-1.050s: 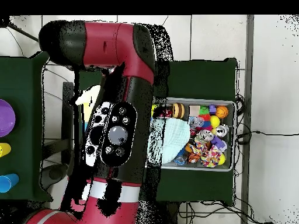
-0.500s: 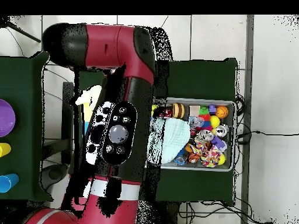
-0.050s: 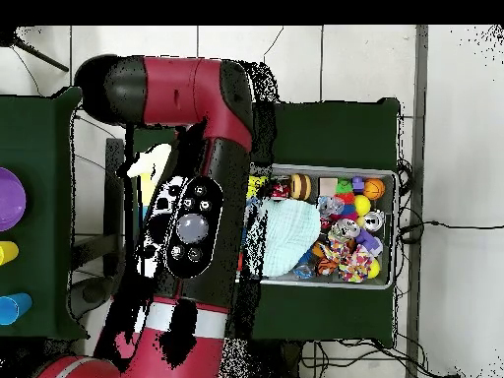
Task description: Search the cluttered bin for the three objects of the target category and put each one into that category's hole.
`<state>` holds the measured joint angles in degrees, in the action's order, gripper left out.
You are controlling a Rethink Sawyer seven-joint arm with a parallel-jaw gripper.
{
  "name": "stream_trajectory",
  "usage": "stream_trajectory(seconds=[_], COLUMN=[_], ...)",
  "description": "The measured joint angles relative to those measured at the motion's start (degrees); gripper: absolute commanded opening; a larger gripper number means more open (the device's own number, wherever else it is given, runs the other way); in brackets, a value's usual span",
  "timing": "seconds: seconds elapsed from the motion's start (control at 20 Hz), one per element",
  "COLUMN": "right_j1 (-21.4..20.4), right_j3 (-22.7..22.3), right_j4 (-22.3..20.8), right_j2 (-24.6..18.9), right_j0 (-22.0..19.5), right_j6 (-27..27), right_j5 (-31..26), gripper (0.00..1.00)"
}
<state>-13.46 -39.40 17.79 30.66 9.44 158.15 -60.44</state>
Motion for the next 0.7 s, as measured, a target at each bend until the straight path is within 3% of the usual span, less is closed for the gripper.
stream_trajectory(seconds=[0.7], right_j1=[1.05], right_j3=[-1.88], right_j4=[-0.08], right_j2=[-0.22], right_j0=[1.84], right_j6=[0.0], right_j5=[1.59], gripper=[0.0])
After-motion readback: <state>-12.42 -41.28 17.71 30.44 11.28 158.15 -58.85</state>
